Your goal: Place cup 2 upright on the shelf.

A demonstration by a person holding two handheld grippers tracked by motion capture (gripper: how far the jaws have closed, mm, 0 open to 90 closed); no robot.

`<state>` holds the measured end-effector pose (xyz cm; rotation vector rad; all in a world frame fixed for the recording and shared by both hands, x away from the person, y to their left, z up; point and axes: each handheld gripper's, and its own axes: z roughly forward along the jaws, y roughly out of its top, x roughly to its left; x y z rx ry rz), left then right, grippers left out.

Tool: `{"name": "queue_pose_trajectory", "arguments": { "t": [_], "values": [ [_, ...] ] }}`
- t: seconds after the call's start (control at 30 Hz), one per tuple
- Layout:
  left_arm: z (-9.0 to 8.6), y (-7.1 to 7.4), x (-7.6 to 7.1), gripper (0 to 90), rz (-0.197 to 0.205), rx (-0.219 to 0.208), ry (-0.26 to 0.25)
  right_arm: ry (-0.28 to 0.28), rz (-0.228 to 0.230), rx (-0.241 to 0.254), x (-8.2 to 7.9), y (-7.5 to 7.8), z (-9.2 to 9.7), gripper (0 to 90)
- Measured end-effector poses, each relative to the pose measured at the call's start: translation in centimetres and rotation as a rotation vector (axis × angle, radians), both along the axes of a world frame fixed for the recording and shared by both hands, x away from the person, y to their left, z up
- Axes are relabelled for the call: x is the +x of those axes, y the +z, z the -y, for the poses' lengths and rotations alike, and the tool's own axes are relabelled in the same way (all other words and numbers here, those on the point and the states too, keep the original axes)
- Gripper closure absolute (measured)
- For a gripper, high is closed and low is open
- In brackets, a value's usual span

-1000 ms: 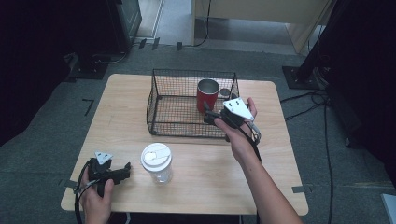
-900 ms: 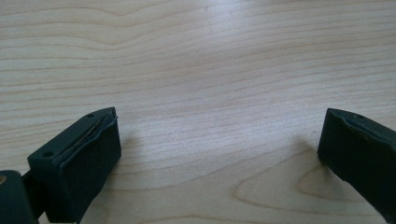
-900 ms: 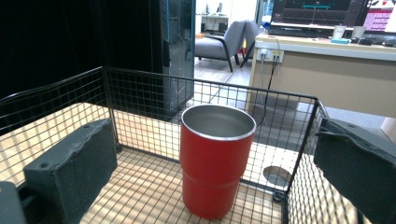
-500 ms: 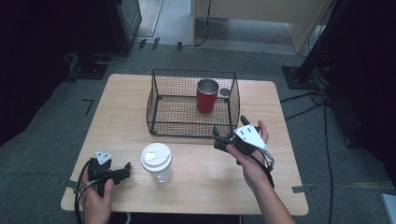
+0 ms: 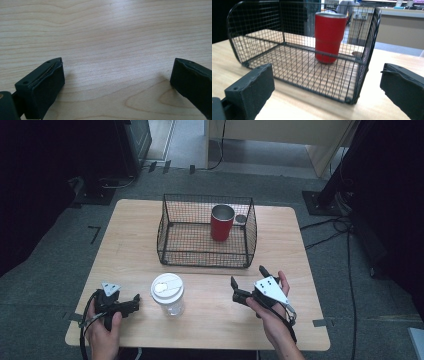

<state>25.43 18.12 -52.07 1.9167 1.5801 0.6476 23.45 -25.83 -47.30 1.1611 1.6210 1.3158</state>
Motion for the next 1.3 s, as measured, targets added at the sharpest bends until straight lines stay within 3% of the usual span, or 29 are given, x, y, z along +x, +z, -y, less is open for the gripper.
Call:
{"name": "queue_pose_trajectory", "arguments": {
  "t": [0.4,0.7,1.3],
  "values": [
    [0.0,0.0,0.0,0.0,0.0,0.0,0.0,0.018,-0.038,-0.002,-2.8,-2.0,0.8,0.0],
    [0.0,0.0,0.0,0.0,0.0,0.0,-0.001,0.109,-0.086,-0.033,-3.9,-3.8,-1.7,0.0],
    [0.0,0.0,0.0,0.0,0.0,0.0,-0.001,0.208,-0.099,-0.024,-3.8,-4.0,-5.4,0.0]
  ]
}}
